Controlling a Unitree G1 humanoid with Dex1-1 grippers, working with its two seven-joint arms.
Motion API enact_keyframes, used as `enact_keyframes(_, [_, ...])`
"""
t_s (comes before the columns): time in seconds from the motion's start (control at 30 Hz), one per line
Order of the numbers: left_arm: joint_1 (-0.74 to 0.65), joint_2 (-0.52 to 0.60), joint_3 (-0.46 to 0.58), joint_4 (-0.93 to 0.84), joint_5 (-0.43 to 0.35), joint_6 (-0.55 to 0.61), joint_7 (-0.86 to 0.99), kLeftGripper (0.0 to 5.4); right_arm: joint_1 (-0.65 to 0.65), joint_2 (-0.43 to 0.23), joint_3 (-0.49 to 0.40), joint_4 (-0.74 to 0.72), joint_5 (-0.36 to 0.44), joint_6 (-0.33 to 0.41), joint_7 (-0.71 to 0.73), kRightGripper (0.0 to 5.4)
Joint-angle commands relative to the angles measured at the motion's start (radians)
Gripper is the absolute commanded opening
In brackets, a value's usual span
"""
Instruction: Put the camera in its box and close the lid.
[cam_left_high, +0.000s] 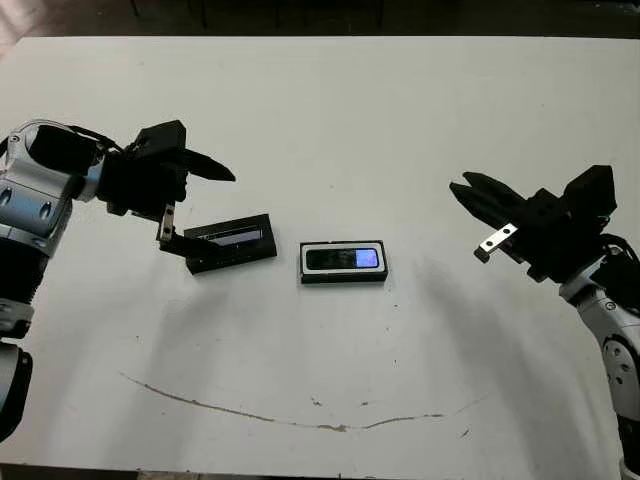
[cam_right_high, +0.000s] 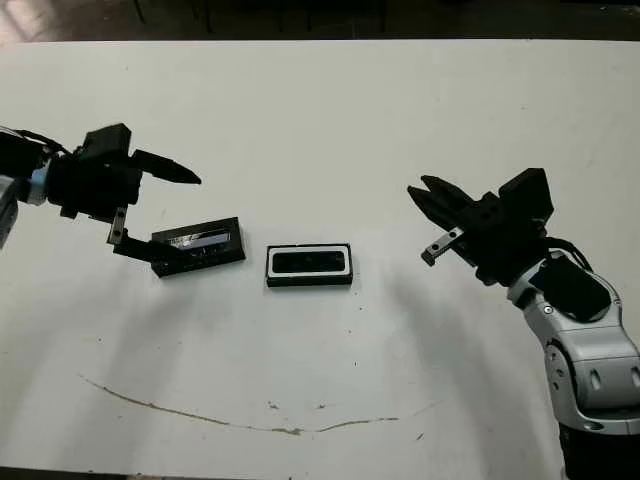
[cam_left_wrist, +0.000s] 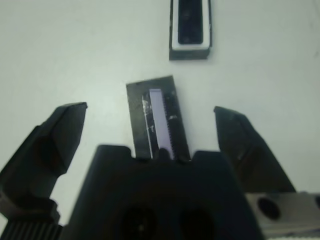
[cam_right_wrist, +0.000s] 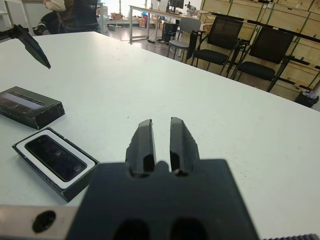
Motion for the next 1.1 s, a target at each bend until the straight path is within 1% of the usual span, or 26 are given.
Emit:
enact_keyframes(0.03, [0.037,-0.008,-0.012,0.037,0.04,-0.035,0.027,5.37,0.005,-0.01,0.006,0.003,0.001,0.024,-0.001,0.0])
enact_keyframes(0.3, [0.059,-0.021,-0.008,0.093,0.061,-0.071,0.066,5.37,0.01,-0.015,0.008,0.005,-0.004,0.021,0.003,0.0])
enact_keyframes(0.37, [0.062,-0.021,-0.008,0.106,0.068,-0.107,0.073,5.37,0.011,-0.013,0.006,0.008,0.0,0.015,0.007,0.0])
enact_keyframes(0.47, [0.065,-0.027,-0.006,0.125,0.067,-0.092,0.077,5.37,0.013,-0.01,0.006,0.017,-0.004,-0.004,0.012,0.0])
enact_keyframes(0.5, [0.069,-0.028,-0.003,0.127,0.064,-0.087,0.079,5.37,0.013,-0.013,0.007,0.015,-0.007,0.0,0.011,0.0])
enact_keyframes(0.57, [0.073,-0.028,-0.002,0.132,0.065,-0.124,0.078,5.37,0.014,-0.014,0.007,0.015,-0.008,0.005,0.01,0.0])
enact_keyframes(0.63, [0.075,-0.025,-0.005,0.132,0.069,-0.11,0.077,5.37,0.013,-0.013,0.005,0.015,-0.002,0.011,0.012,0.0])
enact_keyframes(0.7, [0.076,-0.028,0.0,0.142,0.055,-0.067,0.066,5.37,0.013,-0.012,0.005,0.018,-0.001,0.006,0.015,0.0])
enact_keyframes(0.8, [0.084,-0.027,0.007,0.156,0.05,-0.08,0.061,5.37,0.012,-0.015,0.003,0.019,-0.001,0.011,0.017,0.0])
enact_keyframes(0.87, [0.092,-0.026,0.01,0.155,0.047,-0.048,0.062,5.37,0.012,-0.018,0.003,0.018,-0.003,0.016,0.015,0.0])
enact_keyframes(1.0, [0.112,-0.015,0.008,0.156,0.064,-0.086,0.071,5.37,0.013,-0.017,0.004,0.026,-0.006,0.006,0.018,0.0])
enact_keyframes(1.1, [0.119,-0.012,0.006,0.163,0.073,-0.065,0.072,5.37,0.012,-0.018,0.005,0.039,-0.009,-0.015,0.03,0.0])
